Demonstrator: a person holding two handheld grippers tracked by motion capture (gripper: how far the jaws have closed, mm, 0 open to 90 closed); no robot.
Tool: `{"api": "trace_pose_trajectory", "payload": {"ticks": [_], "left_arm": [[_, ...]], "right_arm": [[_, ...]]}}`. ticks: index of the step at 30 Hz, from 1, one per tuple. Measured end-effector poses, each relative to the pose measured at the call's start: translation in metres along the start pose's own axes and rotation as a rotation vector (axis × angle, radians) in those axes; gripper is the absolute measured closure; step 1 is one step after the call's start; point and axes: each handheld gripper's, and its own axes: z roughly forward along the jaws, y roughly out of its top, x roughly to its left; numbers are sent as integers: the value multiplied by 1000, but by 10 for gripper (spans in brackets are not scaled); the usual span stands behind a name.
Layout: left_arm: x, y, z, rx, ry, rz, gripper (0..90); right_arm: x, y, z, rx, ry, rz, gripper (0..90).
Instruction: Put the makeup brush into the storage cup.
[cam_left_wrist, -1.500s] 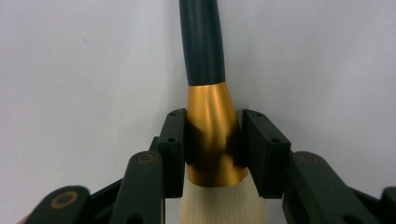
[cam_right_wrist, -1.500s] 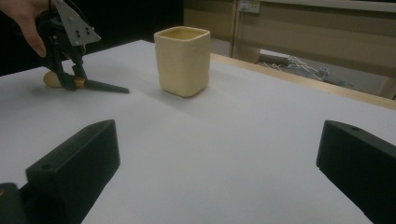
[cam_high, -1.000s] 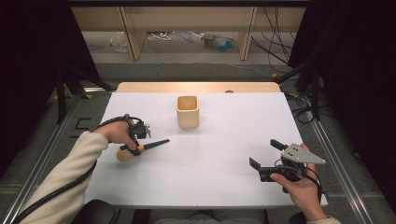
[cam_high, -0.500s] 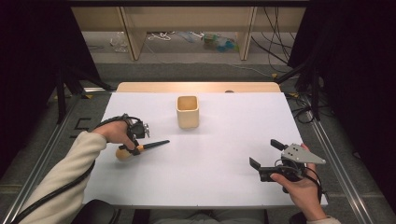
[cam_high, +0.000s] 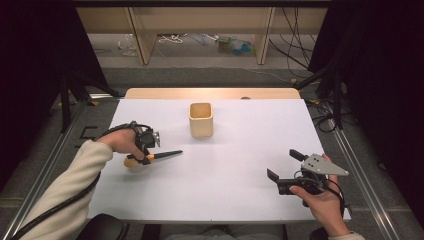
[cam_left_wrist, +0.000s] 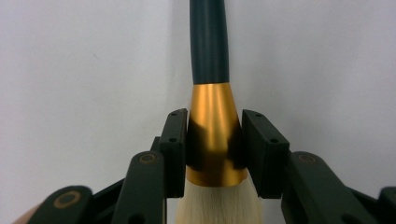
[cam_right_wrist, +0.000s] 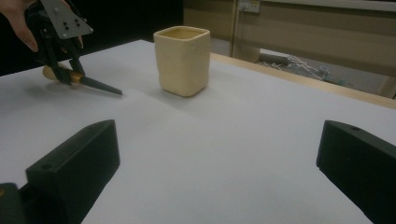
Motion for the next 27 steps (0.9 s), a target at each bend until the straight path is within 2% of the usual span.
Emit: {"api": "trace_pose_trajectory", "payload": {"ticks": [5, 6, 7, 12, 14, 16, 17, 18, 19, 21, 22, 23, 27], "left_arm": [[0, 1, -2, -10, 11, 11, 625], [1, 1, -3, -9, 32, 39, 625], [2, 2, -3, -13, 35, 45, 625], [0, 0, -3, -15, 28, 40, 625], [1, 0, -5, -12, 34, 57, 625], [-1, 0, -5, -20, 30, 44, 625], [0, 0, -6, -21, 38, 63, 625], [-1, 0, -7, -31, 38, 50, 625], [-1, 1, -8, -26, 26, 53, 625], [-3, 1, -9, -35, 29, 58, 625], [-2, 2, -10, -34, 30, 73, 625], [-4, 2, -11, -39, 31, 64, 625], [-5, 4, -14, -48, 28, 78, 625]], "right_arm": [[0, 0, 0, -1, 1, 3, 4], [0, 0, 0, 0, 0, 1, 4], [0, 0, 0, 0, 1, 2, 4], [0, 0, 0, 0, 1, 1, 4], [0, 0, 0, -1, 1, 1, 4], [0, 0, 0, -2, 3, 1, 5], [0, 0, 0, -3, 4, 0, 5], [-1, 0, 0, 0, 4, -7, 5], [0, 0, 0, 11, 10, 0, 5], [1, 0, 0, 6, 16, 8, 5], [2, 0, 0, 6, 15, 7, 5], [2, 0, 0, 6, 13, 7, 5], [1, 0, 0, 5, 18, 9, 6]]}}
